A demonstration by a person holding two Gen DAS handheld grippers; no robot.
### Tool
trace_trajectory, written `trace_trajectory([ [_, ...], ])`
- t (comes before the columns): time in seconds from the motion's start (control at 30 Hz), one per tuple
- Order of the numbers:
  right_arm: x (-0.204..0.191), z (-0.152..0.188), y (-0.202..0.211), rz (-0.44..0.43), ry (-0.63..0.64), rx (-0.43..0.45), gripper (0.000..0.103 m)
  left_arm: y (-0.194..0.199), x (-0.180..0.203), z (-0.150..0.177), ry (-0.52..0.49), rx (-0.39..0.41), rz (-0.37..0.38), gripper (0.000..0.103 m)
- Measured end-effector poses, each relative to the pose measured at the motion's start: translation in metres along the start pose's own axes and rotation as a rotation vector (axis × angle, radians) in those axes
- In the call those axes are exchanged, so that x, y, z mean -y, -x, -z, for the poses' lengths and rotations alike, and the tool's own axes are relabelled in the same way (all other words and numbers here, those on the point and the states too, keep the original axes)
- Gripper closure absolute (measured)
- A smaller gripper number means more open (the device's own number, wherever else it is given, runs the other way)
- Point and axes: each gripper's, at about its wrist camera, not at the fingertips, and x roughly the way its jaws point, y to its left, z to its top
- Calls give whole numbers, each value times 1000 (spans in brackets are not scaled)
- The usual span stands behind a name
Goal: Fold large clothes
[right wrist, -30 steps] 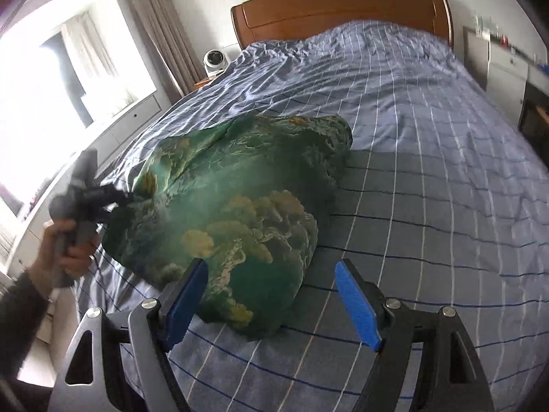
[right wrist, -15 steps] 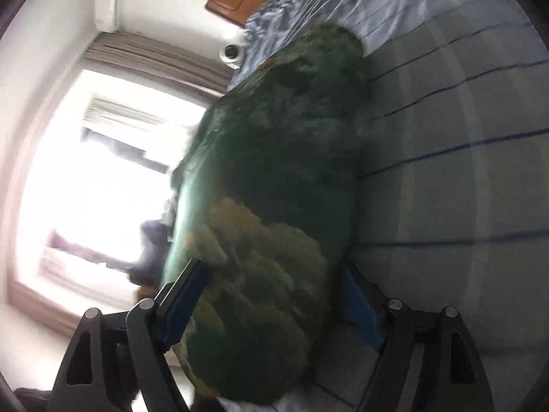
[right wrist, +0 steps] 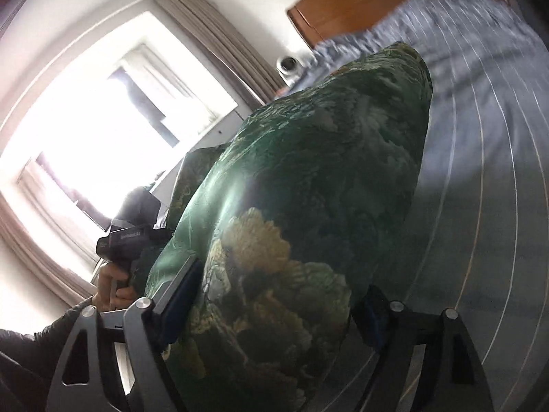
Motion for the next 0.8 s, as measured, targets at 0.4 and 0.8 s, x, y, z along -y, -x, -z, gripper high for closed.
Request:
trace_trajectory([
  [0.4,107,-74,-50,-23,-122,-33,21,-101,-24,-58,42,-48,-131,24],
  [0.8,104,-26,10,143,-128,59,11,-11,47,2,-281,233,-436,2],
])
